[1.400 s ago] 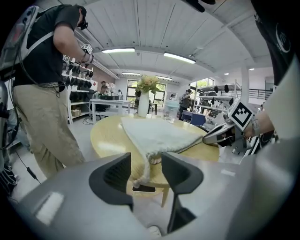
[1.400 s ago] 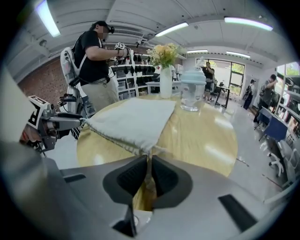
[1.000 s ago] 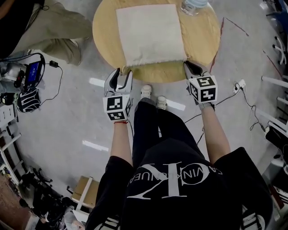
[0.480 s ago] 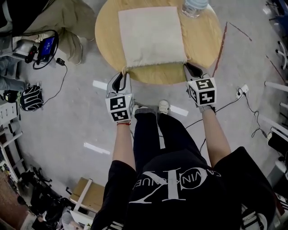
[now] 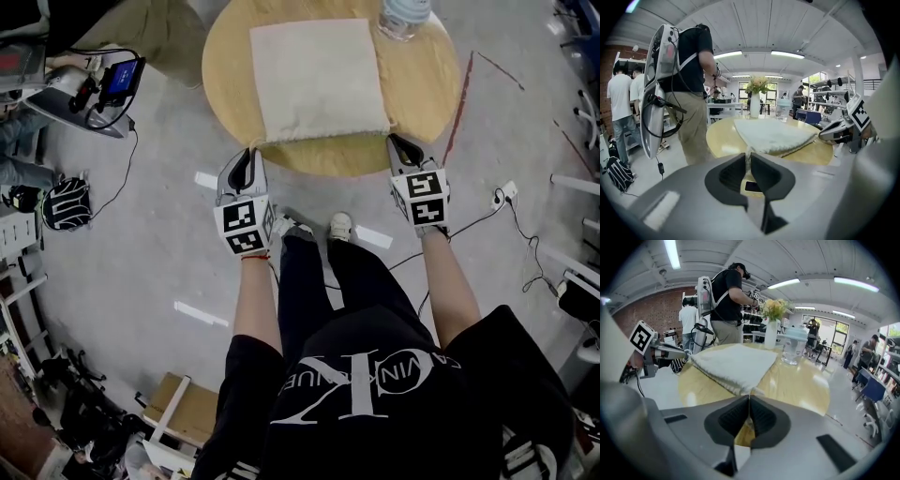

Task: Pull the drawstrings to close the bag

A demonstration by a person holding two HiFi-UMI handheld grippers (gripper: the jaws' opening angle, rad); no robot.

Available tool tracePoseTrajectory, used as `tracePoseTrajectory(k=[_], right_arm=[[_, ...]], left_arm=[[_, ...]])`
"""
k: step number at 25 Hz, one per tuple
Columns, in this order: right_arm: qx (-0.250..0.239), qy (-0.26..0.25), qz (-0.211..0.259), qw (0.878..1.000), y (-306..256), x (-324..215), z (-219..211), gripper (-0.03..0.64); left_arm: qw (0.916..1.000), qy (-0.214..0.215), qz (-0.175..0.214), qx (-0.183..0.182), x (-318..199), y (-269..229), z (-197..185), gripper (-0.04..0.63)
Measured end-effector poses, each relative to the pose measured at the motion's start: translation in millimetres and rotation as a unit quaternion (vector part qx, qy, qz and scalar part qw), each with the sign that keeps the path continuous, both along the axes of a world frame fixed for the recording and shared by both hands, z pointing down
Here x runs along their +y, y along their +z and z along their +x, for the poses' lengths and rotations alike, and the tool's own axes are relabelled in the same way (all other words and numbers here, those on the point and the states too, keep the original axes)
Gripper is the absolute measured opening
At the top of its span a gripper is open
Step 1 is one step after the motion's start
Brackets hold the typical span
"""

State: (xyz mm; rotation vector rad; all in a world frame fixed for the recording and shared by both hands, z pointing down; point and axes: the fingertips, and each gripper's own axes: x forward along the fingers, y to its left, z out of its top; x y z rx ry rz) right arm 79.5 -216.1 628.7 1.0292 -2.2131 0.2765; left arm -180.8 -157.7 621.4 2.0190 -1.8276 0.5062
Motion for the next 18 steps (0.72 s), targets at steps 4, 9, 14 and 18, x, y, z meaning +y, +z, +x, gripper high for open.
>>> tracePoseTrajectory(k=[4,9,14,18], right_arm=[[0.027,-0.017,0.032,0.999,-10.0,5.9,0.4,0.021],[0.071,-0.030,0.074,0.994,-26.7,4.2,5.3,0.020],[0.098,-0.029,0.108,0.989,-53.7,-13.8,8.6,0.020],[0.110,-0.025,0.127,0.985,-73.4,-30.3,9.3,0.020]], left_arm=[[0.9998,-0.003,0.020,-0.001,2.1,-16.1,-5.1,0.043],[0.9990,-0.008,0.044,0.006,-4.8,-38.9,-11.8,0.041],[0.9973,-0.005,0.073,0.010,-26.6,-73.7,-20.9,0.041],[0.9958,-0.002,0.091,0.000,-44.8,-99.0,-26.8,0.043]])
